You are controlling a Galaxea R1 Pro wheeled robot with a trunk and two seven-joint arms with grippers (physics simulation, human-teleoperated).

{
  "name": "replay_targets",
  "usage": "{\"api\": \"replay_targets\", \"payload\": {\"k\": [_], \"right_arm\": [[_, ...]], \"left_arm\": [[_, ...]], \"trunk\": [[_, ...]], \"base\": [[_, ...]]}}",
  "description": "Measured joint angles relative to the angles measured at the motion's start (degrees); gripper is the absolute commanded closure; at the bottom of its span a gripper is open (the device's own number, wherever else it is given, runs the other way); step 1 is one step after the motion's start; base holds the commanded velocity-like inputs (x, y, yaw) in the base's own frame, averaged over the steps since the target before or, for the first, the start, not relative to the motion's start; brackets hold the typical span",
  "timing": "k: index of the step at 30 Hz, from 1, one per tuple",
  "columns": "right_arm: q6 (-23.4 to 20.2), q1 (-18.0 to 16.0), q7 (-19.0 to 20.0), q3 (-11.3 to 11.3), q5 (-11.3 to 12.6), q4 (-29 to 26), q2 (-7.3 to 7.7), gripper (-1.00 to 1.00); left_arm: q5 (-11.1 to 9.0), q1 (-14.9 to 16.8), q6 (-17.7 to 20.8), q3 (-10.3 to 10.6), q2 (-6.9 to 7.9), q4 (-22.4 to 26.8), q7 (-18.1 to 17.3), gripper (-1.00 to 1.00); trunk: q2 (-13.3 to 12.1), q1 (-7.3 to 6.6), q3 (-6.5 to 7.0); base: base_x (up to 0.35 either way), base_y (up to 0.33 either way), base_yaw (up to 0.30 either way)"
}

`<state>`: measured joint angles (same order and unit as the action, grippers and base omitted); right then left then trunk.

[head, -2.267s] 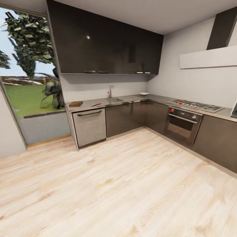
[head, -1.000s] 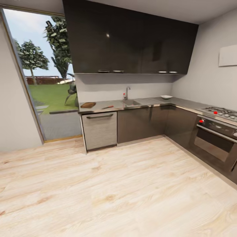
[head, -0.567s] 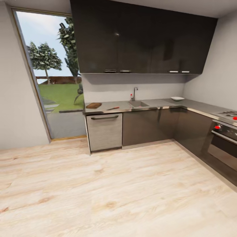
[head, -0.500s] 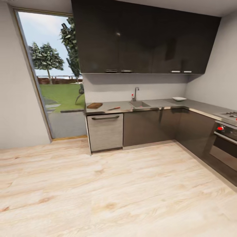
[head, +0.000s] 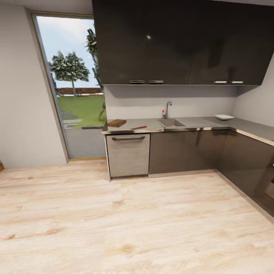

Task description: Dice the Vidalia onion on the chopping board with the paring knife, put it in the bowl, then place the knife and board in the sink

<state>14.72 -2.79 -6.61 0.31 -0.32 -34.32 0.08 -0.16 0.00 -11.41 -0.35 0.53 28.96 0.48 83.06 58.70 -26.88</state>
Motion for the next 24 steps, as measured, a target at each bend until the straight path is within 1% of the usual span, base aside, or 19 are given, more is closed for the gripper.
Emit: {"api": "replay_targets", "payload": {"k": [12,24], "right_arm": [[-0.02,0.00,0.00,0.00,0.00,0.00,0.00,-1.00],[0.01,0.00,0.01,0.00,0.00,0.01,0.00,-1.00]], "left_arm": [[0.00,0.00,0.00,0.01,0.00,0.00,0.00,-1.00],[0.00,0.00,0.00,-0.02,0.00,0.01,0.00,-1.00]], "trunk": [[0.00,0.00,0.00],[0.00,-0.01,0.00]], "base": [[0.251,-0.228,0.210],[0.285,-0.022,0.210]]}}
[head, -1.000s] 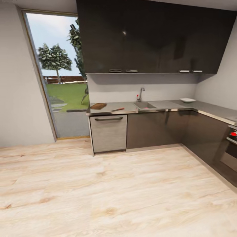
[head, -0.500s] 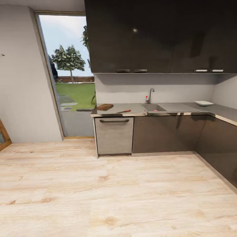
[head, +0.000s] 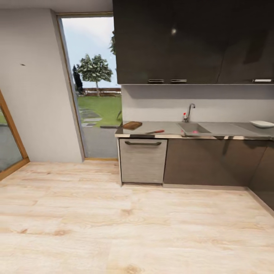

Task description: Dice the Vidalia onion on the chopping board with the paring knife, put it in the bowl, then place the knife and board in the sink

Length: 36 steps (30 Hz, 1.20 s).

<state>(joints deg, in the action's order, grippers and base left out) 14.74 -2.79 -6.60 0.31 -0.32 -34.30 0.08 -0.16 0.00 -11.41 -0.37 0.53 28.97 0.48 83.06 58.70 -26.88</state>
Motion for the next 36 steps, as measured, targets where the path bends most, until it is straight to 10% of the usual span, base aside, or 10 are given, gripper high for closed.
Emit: {"api": "replay_targets", "payload": {"k": [36], "right_arm": [[-0.05,0.01,0.14,-0.08,0.10,-0.02,0.09,-1.00]], "left_arm": [[0.00,0.00,0.01,0.05,-0.01,-0.09,0.00,-1.00]], "trunk": [[0.00,0.00,0.01]], "base": [[0.283,-0.154,0.103]]}}
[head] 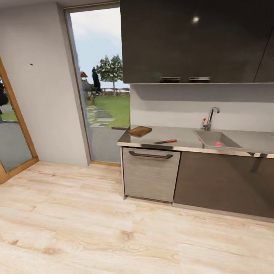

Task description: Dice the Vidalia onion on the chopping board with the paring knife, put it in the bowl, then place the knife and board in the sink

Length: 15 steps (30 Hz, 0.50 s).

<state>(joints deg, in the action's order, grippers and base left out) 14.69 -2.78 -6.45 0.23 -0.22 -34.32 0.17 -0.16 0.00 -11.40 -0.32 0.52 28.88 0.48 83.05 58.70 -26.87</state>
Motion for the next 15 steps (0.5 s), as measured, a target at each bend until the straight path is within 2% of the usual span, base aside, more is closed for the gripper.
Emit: {"api": "replay_targets", "payload": {"k": [10,15], "right_arm": [[0.00,0.01,0.01,0.00,0.03,0.00,0.00,-1.00],[0.00,0.01,-0.04,-0.06,0.01,0.00,-0.03,-1.00]], "left_arm": [[0.00,0.00,0.01,0.00,0.01,0.01,0.00,-1.00],[0.00,0.00,0.02,0.00,0.01,0.01,0.00,-1.00]], "trunk": [[0.00,0.00,0.36],[0.00,0.02,0.63]], "base": [[0.283,-0.018,-0.158],[0.103,-0.001,-0.190]]}}
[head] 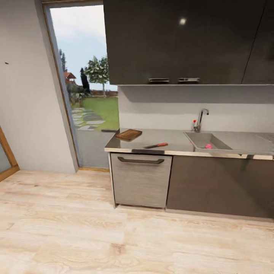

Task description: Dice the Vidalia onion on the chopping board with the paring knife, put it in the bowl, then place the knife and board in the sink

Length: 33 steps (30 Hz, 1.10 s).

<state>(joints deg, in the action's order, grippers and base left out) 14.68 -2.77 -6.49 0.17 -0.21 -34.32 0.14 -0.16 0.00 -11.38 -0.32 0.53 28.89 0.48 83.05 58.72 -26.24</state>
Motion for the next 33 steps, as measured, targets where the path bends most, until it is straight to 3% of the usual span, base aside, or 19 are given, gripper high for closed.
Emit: {"api": "replay_targets", "payload": {"k": [33], "right_arm": [[0.42,-0.01,0.16,0.22,-0.08,0.02,0.06,-1.00]], "left_arm": [[-0.16,0.00,-0.02,0.00,0.00,-0.03,0.00,-1.00]], "trunk": [[0.00,0.01,0.64]], "base": [[0.002,0.000,-0.072]]}}
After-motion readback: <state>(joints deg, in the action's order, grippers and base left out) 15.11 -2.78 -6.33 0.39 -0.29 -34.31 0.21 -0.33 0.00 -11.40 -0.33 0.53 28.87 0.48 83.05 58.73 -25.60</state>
